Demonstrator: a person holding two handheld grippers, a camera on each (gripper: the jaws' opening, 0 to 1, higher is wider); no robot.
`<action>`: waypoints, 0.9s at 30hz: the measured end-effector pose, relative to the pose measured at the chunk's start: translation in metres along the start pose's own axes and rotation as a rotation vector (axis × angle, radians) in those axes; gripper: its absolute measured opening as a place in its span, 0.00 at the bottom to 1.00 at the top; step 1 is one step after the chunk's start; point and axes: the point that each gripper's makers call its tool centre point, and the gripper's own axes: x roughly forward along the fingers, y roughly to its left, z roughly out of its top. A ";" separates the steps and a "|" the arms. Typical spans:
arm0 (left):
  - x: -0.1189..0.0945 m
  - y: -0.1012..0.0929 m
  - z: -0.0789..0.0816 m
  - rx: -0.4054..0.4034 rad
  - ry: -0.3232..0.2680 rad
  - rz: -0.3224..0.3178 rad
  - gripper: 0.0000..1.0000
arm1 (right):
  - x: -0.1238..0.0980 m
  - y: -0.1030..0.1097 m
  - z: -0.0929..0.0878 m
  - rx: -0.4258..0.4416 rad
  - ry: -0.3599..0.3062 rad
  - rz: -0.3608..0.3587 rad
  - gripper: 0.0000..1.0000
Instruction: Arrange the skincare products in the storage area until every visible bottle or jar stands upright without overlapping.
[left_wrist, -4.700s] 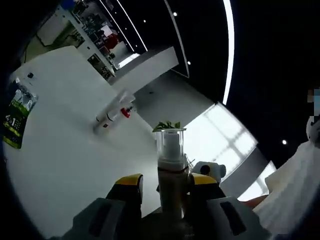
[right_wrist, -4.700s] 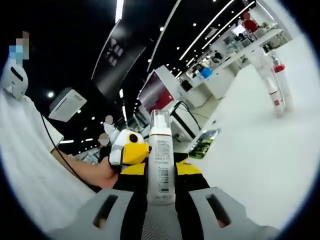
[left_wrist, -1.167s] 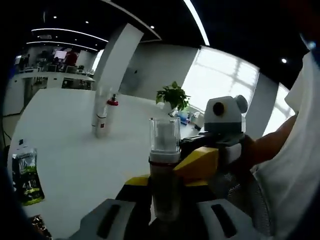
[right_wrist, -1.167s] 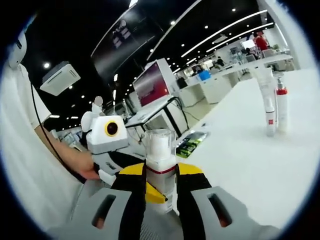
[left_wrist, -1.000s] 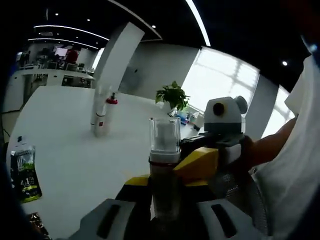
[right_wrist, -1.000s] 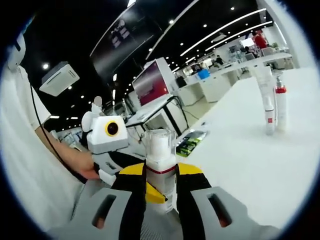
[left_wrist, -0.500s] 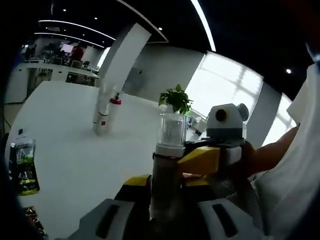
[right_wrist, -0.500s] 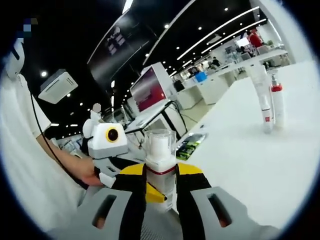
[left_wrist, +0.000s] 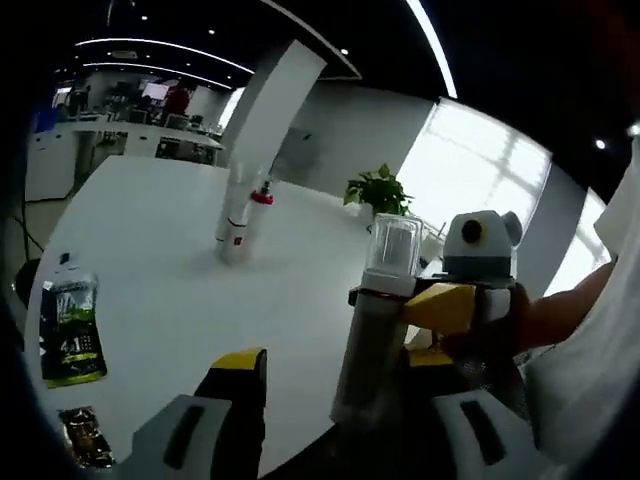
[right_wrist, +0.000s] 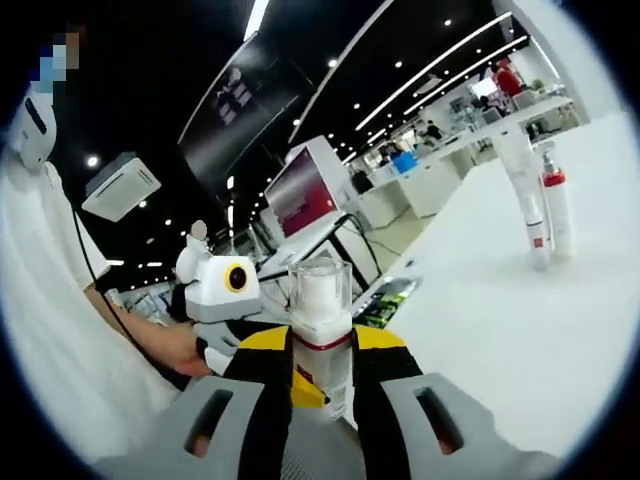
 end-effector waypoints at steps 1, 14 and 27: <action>-0.001 0.005 -0.004 0.019 0.023 0.017 0.57 | -0.001 -0.002 0.003 0.005 -0.011 -0.004 0.19; 0.001 -0.019 -0.034 0.366 0.151 0.080 0.54 | -0.023 -0.030 0.033 -0.074 -0.031 -0.092 0.19; 0.007 -0.017 -0.048 0.447 0.192 0.100 0.41 | -0.023 -0.050 0.032 -0.236 0.043 -0.156 0.19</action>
